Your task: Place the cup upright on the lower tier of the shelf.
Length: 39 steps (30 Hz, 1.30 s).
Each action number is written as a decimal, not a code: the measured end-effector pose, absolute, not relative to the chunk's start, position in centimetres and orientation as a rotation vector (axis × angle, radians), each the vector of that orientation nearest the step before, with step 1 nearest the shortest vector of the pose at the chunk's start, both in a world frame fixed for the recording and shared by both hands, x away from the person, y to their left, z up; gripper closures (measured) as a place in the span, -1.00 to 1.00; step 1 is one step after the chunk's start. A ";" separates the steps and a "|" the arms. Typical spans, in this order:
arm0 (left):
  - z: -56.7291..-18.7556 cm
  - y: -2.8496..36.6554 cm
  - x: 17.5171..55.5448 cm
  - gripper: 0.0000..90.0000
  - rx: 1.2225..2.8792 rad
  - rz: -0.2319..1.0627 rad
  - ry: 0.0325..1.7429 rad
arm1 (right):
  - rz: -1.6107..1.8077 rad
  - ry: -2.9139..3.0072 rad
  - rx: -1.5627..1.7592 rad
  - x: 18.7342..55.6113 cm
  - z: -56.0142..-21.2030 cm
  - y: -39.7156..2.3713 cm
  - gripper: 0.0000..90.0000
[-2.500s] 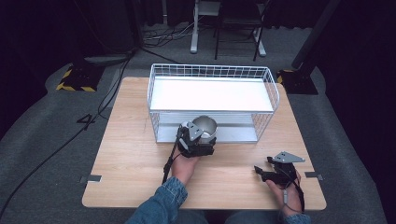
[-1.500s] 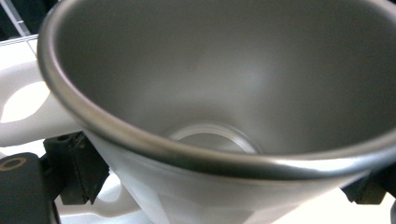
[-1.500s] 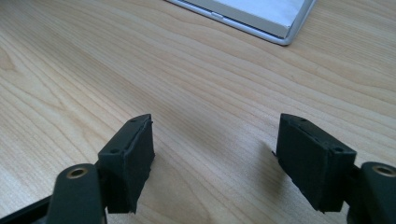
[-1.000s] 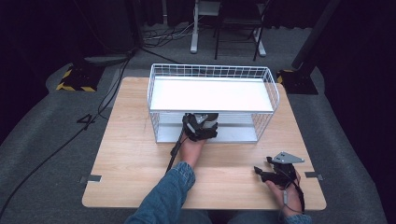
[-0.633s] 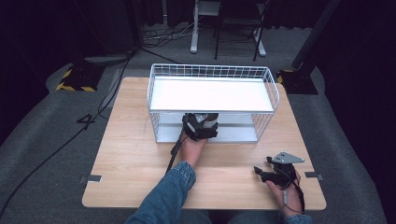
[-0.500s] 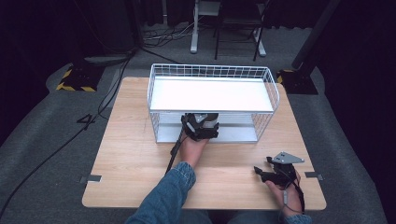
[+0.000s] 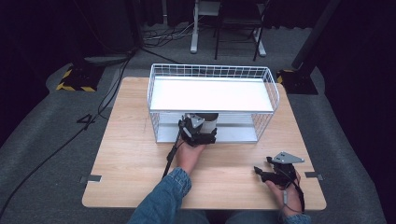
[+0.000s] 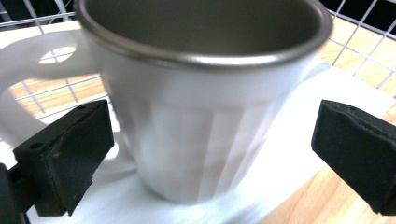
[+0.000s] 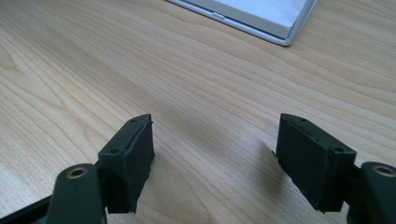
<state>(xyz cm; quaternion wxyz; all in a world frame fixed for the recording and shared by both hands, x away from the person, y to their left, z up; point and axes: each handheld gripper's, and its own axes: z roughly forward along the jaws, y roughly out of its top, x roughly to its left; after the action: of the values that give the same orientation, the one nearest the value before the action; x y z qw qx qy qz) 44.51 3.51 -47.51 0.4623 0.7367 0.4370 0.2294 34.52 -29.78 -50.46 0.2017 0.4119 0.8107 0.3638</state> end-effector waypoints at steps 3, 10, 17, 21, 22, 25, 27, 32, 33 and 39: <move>-47.2 4.2 43.9 -1.00 1.806 0.546 1.055 | 1.018 2.265 1.154 34.5 -50.5 -29.8 -0.39; -46.2 5.6 42.1 -1.00 1.781 0.478 1.006 | 1.031 2.283 1.156 34.7 -50.5 -29.8 -0.39; -44.9 7.1 39.9 -1.00 1.750 0.453 0.988 | 1.034 2.286 1.156 34.7 -50.5 -29.8 -0.39; -44.1 8.3 38.7 -1.00 1.770 0.487 0.965 | 1.034 2.287 1.156 34.7 -50.5 -29.8 -0.39; -44.0 8.7 38.4 -1.00 1.771 0.484 0.964 | 1.033 2.287 1.157 34.7 -50.5 -29.8 -0.39; -43.6 9.5 37.5 -1.00 1.772 0.486 0.949 | 1.033 2.288 1.155 34.8 -50.5 -29.8 -0.39; -43.4 10.0 36.9 -1.00 1.786 0.469 0.933 | 1.034 2.289 1.156 34.9 -50.5 -29.8 -0.39; -43.0 11.1 35.4 -1.00 1.787 0.471 0.914 | 1.036 2.288 1.156 34.9 -50.5 -29.8 -0.39; -43.0 11.4 35.1 -1.00 1.785 0.472 0.915 | 1.036 2.289 1.155 34.9 -50.5 -29.8 -0.39; -42.8 12.7 34.0 -1.00 1.793 0.483 0.918 | 1.036 2.291 1.153 35.0 -50.5 -29.8 -0.39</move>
<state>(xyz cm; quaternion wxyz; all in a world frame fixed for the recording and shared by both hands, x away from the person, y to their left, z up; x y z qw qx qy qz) 33.96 12.75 -42.84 0.5099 0.7446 0.3812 0.2007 34.97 -29.78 -50.47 0.1865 0.4093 0.8138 0.3680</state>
